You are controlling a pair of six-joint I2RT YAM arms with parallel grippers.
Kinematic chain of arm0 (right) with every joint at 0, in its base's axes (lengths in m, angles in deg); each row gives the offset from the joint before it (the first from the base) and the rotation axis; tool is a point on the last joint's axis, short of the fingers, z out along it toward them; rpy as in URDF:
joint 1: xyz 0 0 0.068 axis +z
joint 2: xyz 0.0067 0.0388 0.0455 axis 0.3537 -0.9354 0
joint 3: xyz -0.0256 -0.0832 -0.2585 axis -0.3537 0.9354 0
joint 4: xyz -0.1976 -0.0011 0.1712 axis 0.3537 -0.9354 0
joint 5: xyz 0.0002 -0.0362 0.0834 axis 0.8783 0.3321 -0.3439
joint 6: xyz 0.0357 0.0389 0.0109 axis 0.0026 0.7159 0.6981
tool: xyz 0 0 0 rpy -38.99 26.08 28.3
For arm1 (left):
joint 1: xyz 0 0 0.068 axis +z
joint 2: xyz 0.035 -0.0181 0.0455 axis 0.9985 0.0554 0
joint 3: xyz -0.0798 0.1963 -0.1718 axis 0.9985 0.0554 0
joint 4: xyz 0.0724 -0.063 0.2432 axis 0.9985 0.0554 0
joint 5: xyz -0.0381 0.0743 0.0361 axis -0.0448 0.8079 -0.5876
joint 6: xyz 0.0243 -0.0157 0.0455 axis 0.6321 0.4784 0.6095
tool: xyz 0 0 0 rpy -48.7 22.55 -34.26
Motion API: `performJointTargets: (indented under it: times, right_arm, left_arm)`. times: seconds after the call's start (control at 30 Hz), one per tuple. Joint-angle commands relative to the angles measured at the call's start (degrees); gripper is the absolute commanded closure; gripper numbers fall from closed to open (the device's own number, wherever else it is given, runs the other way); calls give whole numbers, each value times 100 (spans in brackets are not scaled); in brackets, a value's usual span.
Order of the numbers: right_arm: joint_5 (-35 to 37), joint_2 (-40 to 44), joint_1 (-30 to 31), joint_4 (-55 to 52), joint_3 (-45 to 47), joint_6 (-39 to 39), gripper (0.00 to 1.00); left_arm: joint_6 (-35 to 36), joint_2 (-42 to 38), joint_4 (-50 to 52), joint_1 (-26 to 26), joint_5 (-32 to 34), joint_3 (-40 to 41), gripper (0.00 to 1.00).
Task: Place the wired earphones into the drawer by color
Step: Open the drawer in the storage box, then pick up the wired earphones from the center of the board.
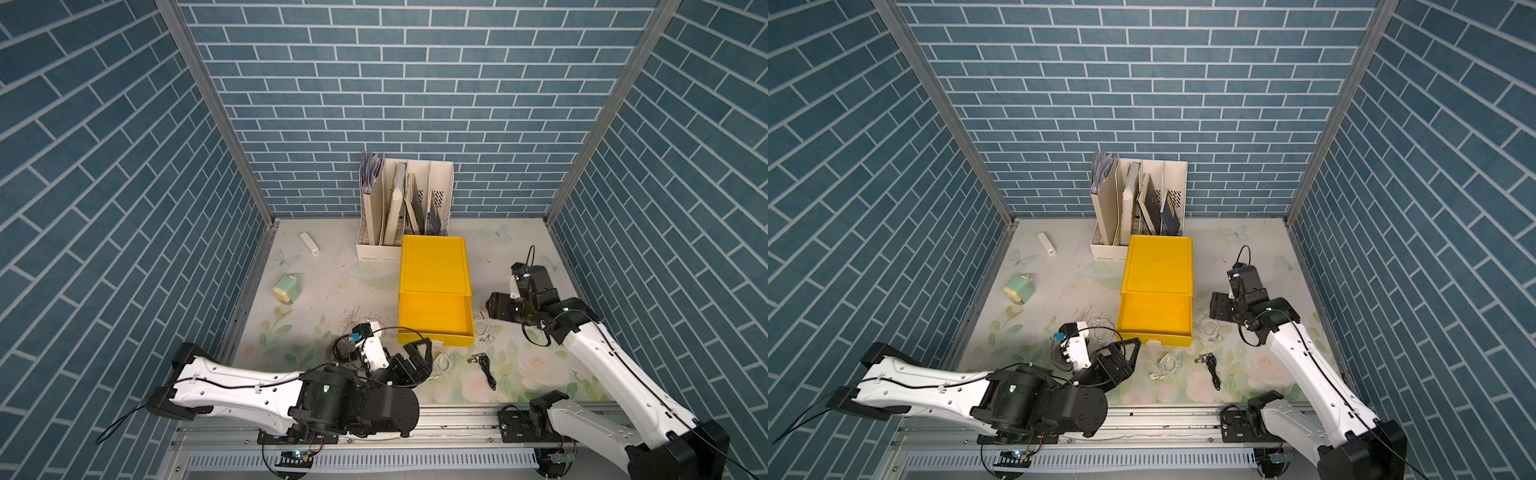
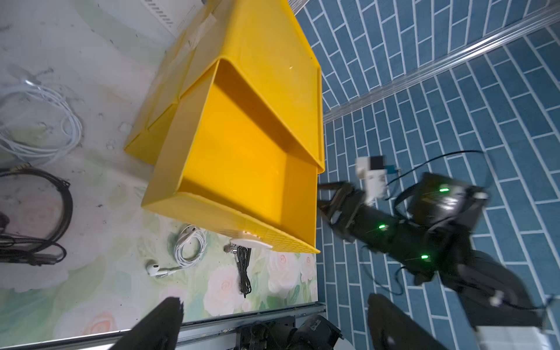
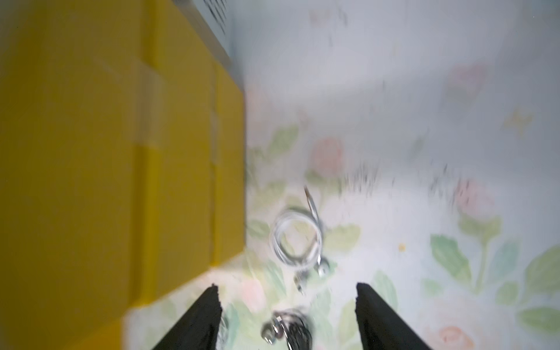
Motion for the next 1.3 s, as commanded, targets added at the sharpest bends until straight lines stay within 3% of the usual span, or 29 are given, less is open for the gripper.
performJointTargets:
  times: [0.0, 0.23, 0.37, 0.5, 0.7, 0.87, 1.07, 1.27]
  right_arm:
    - [-254, 248, 170, -277, 317, 514, 31]
    - [-299, 325, 781, 62, 1119, 1072, 41]
    - [25, 155, 1092, -225, 1188, 1071, 43]
    - [84, 72, 1350, -162, 1390, 1222, 43]
    - [255, -256, 1948, -50, 1564, 1495, 46]
    - [287, -430, 2056, 137, 1702, 1525, 51]
    - [240, -697, 2056, 570, 1915, 1497, 70]
    - [204, -443, 2055, 507, 1909, 1533, 98]
  left_arm:
    - [313, 30, 1331, -510, 538, -405, 0]
    - [942, -1048, 364, -457, 828, 283, 0]
    - [1128, -578, 733, -442, 798, -154, 0]
    - [838, 141, 1523, -337, 710, -705, 0]
    - [872, -124, 1055, -247, 655, -293, 0]
    - [1022, -276, 762, -216, 627, -101, 0]
    - [1072, -274, 685, -203, 635, -66, 0]
    - [1552, -351, 308, -204, 643, -45, 0]
